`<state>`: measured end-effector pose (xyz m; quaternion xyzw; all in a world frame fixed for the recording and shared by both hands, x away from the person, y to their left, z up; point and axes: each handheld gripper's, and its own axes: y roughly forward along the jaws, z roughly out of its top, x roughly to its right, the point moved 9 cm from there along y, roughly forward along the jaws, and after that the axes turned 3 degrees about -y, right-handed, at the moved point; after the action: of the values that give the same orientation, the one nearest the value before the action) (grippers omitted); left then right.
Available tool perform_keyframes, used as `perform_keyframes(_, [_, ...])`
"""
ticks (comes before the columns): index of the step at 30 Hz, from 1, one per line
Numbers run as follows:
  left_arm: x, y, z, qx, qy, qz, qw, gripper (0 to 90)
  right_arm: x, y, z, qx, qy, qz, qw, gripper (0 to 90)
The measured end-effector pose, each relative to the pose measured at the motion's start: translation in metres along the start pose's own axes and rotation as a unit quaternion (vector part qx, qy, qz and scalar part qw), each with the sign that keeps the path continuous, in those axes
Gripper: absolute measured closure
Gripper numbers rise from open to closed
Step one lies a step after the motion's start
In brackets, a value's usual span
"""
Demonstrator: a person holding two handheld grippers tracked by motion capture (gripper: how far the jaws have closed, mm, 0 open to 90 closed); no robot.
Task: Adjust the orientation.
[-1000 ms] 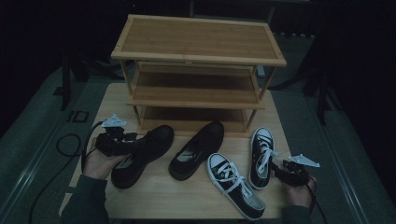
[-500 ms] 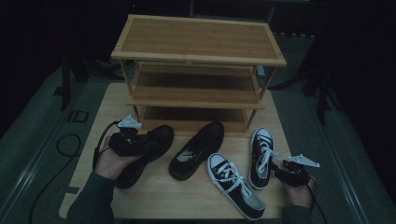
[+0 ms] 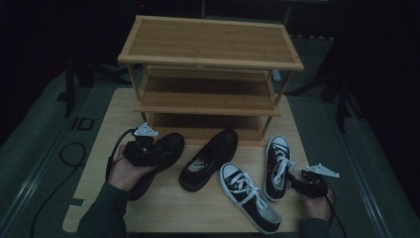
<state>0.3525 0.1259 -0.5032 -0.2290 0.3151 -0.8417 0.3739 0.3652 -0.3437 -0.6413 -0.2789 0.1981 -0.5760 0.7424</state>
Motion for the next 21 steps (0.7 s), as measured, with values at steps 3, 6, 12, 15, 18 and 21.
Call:
perform_keyframes(3, [0.003, 0.003, 0.001, -0.002, 0.002, -0.001, 1.0, 50.2, 0.0, 0.0, 0.0, 0.0, 0.0, 0.0, 1.0, 39.6])
perform_keyframes(6, [0.007, 0.006, 0.002, -0.005, 0.005, -0.003, 1.0, 50.1, 0.0, 0.0, 0.0, 0.0, 0.0, 0.0, 1.0, 39.6])
perform_keyframes(12, [0.014, 0.011, 0.005, -0.009, 0.01, -0.008, 0.9999, 50.2, 0.0, 0.0, 0.0, 0.0, -0.001, 0.001, 1.0, 39.8])
perform_keyframes(15, [0.018, 0.015, 0.007, -0.012, 0.013, -0.011, 0.9998, 50.1, 0.0, 0.0, 0.0, 0.0, -0.001, 0.001, 1.0, 39.8])
perform_keyframes(18, [0.022, 0.019, 0.01, -0.014, 0.017, -0.011, 0.9997, 50.2, 0.0, 0.0, 0.0, 0.0, -0.001, 0.001, 1.0, 39.9])
perform_keyframes(21, [0.026, 0.023, 0.012, -0.017, 0.019, -0.015, 0.9996, 50.2, 0.0, 0.0, 0.0, 0.0, -0.001, 0.001, 1.0, 40.0])
